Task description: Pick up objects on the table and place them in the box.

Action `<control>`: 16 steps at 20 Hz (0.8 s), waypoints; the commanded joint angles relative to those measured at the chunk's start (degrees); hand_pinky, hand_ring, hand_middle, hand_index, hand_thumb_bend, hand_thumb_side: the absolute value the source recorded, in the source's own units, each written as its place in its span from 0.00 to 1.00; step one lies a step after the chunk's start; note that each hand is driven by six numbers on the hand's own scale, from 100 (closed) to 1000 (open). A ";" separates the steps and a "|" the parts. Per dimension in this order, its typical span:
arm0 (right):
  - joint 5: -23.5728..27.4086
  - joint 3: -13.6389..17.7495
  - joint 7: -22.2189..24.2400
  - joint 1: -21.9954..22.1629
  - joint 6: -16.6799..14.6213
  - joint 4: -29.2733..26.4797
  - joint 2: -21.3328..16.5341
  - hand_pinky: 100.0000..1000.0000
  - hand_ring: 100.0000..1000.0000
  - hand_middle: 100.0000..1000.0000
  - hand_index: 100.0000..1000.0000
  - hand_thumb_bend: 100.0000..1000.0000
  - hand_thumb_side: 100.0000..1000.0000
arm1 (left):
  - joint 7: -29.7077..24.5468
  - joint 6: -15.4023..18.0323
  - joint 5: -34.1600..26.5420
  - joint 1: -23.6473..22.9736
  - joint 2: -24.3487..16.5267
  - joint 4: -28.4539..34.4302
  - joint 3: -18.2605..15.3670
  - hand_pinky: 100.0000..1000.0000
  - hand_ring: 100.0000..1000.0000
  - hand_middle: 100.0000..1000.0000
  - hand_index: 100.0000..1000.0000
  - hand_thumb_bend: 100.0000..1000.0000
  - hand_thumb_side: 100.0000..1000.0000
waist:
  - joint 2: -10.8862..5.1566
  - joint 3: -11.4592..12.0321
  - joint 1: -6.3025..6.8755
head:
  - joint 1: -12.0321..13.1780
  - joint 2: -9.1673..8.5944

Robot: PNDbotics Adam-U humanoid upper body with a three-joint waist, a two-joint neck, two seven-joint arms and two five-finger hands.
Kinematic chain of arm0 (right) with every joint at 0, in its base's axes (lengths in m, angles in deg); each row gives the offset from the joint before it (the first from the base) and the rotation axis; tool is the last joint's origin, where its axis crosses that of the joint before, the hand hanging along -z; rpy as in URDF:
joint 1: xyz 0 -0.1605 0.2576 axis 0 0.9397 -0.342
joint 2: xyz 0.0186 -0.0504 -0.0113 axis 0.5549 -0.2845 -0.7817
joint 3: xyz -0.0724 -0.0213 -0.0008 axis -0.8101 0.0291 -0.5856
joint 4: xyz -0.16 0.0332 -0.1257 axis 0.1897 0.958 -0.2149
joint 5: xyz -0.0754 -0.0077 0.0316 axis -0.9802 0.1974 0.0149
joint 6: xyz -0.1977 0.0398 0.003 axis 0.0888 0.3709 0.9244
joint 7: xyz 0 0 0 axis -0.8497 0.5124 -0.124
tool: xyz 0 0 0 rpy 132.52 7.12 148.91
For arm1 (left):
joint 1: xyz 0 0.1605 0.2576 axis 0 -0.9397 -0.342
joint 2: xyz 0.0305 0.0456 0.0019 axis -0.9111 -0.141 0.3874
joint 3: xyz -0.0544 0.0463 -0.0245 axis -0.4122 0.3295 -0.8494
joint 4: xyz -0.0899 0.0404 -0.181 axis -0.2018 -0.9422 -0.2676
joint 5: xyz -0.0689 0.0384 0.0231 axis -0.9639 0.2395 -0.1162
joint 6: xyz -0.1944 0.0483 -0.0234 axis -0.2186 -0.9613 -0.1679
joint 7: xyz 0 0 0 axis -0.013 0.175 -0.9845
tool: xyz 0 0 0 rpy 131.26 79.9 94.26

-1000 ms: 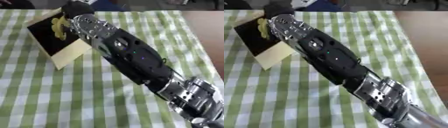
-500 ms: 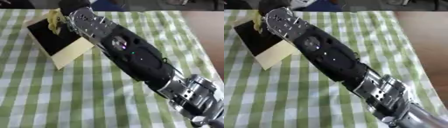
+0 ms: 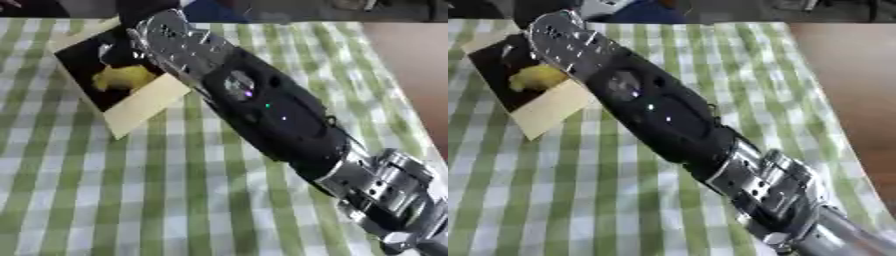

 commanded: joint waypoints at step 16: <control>12.78 2.59 -0.18 -2.30 6.76 -22.17 -10.83 0.88 0.91 0.81 0.89 0.00 0.27 | -0.41 -0.51 0.74 -0.32 -1.13 1.11 -0.53 0.40 0.46 0.55 0.82 0.00 0.78 | -3.09 -1.60 0.54 | 2.67 1.30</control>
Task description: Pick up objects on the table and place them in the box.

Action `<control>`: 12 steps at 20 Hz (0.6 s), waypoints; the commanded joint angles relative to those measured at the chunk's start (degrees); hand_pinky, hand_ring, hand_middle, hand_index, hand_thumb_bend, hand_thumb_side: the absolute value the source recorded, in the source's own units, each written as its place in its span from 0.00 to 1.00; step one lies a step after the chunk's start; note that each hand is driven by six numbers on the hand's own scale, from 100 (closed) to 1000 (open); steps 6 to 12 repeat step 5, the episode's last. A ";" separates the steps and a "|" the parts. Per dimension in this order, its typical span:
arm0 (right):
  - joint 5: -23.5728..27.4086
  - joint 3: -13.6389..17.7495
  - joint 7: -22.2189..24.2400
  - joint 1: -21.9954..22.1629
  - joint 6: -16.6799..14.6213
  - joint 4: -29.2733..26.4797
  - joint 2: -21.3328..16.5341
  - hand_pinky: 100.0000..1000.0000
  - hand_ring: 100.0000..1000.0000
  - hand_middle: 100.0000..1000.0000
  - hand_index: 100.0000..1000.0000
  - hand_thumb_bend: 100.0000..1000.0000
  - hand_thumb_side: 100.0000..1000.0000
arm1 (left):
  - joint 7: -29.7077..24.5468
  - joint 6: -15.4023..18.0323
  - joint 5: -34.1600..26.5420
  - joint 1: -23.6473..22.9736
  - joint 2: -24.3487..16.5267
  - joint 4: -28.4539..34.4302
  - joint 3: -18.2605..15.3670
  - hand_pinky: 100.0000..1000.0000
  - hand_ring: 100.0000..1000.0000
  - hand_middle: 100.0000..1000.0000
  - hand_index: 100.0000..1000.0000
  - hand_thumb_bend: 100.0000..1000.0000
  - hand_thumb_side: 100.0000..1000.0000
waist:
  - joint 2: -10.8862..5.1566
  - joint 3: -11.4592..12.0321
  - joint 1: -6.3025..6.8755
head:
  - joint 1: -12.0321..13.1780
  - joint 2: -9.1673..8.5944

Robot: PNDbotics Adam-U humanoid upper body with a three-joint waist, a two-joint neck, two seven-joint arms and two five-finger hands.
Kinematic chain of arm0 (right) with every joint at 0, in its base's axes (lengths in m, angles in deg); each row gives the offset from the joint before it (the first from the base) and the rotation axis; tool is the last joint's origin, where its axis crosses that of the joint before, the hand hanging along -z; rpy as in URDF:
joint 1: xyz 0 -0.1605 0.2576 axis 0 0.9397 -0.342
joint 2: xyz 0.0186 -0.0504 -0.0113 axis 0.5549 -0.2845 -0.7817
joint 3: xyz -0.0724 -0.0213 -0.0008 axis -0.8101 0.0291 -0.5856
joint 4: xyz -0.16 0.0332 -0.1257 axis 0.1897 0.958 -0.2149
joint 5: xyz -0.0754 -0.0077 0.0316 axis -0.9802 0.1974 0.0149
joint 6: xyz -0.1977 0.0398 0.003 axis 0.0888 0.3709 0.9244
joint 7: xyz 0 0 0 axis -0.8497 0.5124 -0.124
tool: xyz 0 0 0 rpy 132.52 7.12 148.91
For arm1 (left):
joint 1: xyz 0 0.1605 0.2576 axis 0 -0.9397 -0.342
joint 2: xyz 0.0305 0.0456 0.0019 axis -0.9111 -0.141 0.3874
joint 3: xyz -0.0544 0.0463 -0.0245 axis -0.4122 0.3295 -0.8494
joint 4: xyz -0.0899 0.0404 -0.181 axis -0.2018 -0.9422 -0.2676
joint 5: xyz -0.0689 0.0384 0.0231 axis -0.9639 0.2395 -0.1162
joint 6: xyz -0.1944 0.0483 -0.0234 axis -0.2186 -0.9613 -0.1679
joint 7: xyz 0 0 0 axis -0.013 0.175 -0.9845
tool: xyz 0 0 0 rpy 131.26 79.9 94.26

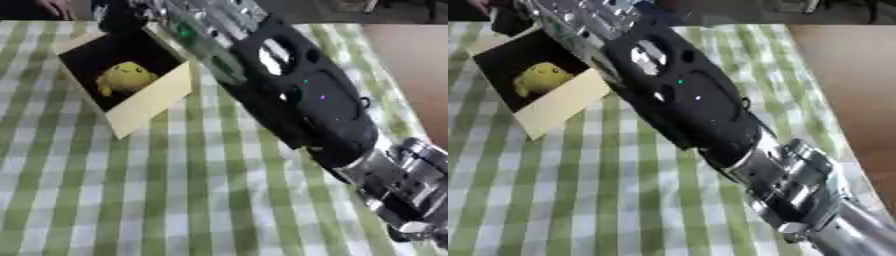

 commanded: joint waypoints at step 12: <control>4.39 2.58 7.27 1.89 4.16 -20.80 -11.40 0.87 0.89 0.76 0.84 0.00 0.11 | 0.11 -0.22 1.01 -0.02 -1.36 1.11 -0.63 0.40 0.46 0.56 0.82 0.00 0.78 | -2.05 -0.88 0.60 | 1.95 0.91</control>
